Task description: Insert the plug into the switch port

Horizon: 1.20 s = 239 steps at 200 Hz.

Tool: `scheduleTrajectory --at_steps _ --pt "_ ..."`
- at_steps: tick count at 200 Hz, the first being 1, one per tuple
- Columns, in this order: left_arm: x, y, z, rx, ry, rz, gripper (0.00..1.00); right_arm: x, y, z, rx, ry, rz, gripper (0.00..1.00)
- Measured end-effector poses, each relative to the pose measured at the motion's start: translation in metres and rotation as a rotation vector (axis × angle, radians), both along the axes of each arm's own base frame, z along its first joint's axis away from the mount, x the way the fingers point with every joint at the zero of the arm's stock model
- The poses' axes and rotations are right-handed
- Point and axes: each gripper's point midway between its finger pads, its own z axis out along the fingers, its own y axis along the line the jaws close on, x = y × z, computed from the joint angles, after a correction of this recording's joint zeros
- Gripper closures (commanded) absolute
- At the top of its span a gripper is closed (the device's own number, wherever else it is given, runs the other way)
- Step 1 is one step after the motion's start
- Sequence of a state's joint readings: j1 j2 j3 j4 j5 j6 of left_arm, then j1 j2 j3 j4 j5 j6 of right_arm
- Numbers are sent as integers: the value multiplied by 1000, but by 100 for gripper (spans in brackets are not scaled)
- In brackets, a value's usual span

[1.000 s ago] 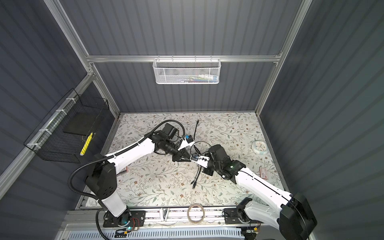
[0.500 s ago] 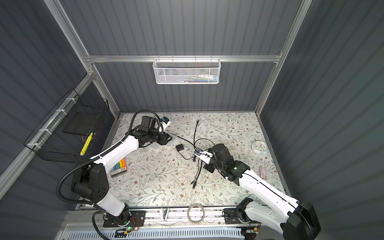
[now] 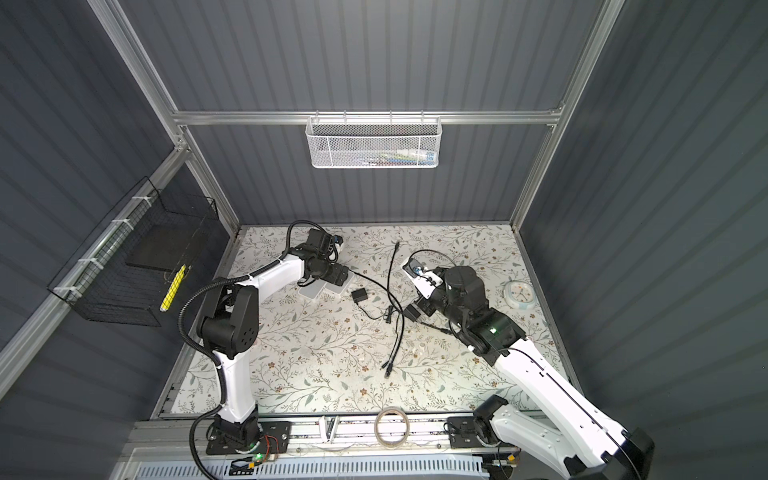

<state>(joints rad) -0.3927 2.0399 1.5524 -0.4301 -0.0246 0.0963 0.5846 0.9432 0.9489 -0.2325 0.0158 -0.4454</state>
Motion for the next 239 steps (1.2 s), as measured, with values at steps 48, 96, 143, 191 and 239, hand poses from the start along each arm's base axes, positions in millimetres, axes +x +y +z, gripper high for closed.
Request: scheduleTrajectory --at_steps 48,96,143,191,239 --pt "11 -5 4 -6 -17 -9 12 -6 3 67 110 -90 28 100" --pt "4 -7 -20 1 49 -20 14 -23 25 82 225 -42 134 100" --pt "0 -9 -28 -9 79 -31 20 -28 63 52 296 85 227 100" --pt "6 -17 -32 -35 90 -43 17 -24 95 9 353 223 258 100" --pt "8 -18 -46 -30 117 -38 20 -11 106 -49 375 334 202 100"
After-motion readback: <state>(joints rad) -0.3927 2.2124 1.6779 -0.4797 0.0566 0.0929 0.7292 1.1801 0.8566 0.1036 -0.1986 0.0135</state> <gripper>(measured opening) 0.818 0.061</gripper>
